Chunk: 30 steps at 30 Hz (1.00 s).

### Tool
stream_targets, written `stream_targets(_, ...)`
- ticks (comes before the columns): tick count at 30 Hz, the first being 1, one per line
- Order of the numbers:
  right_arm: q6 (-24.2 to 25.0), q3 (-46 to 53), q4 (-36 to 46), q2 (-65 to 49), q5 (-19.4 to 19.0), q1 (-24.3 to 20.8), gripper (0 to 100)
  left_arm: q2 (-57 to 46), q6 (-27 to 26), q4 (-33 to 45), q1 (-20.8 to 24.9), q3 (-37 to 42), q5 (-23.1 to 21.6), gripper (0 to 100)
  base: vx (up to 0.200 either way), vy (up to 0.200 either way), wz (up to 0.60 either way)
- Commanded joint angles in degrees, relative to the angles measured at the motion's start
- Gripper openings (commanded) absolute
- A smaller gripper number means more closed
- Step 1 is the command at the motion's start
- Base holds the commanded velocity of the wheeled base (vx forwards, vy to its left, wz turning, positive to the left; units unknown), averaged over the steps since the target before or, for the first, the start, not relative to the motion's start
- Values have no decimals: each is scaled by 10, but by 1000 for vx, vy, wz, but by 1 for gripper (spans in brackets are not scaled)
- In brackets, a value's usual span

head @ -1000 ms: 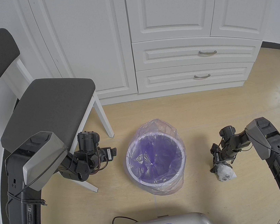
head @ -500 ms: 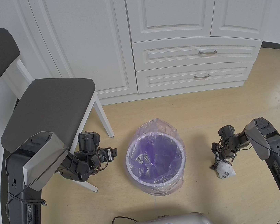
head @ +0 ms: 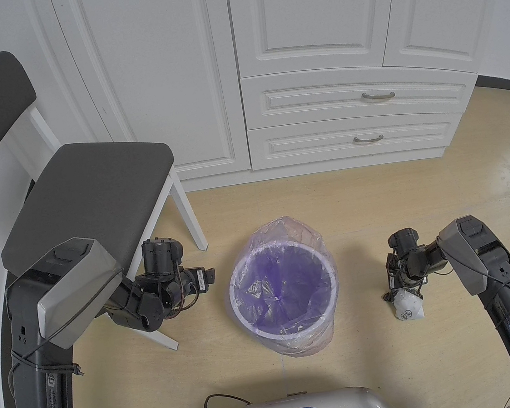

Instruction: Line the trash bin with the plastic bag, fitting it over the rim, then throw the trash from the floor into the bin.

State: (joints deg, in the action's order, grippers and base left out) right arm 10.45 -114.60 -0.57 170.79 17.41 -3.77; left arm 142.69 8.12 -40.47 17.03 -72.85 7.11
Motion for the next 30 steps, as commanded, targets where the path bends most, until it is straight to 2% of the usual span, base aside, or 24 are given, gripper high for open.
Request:
stream_targets(1, 7, 0, -26, 2, 6, -4, 0, -5, 0, -16, 13, 14, 1, 100, 0, 0, 0)
stream_targets(4, 5, 0, -153, 5, 24, -8, 0, -14, 0, -37, 24, 28, 3, 100, 0, 0, 0)
stream_targets(5, 3, 1, -177, 6, 23, -8, 0, -17, 0, -39, 27, 32, 3, 100, 0, 0, 0)
stream_targets(6, -2, 17, -242, 2, 19, -8, 0, -26, 0, -41, 32, 40, 3, 100, 0, 0, 0)
stream_targets(7, -2, 17, -242, 2, 19, -8, 0, -26, 0, -41, 32, 40, 3, 100, 0, 0, 0)
stream_targets(8, -10, 39, -329, -3, 5, -9, 0, -37, 0, -41, 38, 47, 3, 100, 0, 0, 0)
stream_targets(9, -10, 39, -329, -3, 5, -9, 0, -37, 0, -41, 38, 47, 3, 100, 0, 0, 0)
stream_targets(11, -44, 100, -472, -23, -30, -9, 0, -45, 0, -41, 47, 54, 5, 100, 0, 0, 0)
stream_targets(13, -82, 151, -555, -43, -55, -8, 0, -48, 1, -45, 53, 60, 5, 100, 0, 0, 0)
stream_targets(17, -179, 263, -731, -93, -130, -4, 0, -51, 0, -73, 62, 74, 7, 100, 0, 0, 0)
stream_targets(21, -246, 362, -833, -161, -173, -8, 0, -76, -1, -89, 69, 98, 7, 100, 0, 0, 0)
stream_targets(22, -246, 362, -833, -161, -173, -8, 0, -76, -1, -89, 69, 98, 7, 100, 0, 0, 0)
stream_targets(24, -266, 418, -882, -208, -184, -15, 0, -97, -10, -105, 73, 119, 7, 100, 0, 0, 0)
stream_targets(30, -322, 508, -894, -333, -186, -18, 0, -161, -55, -195, 85, 190, 7, 100, 0, 0, 0)
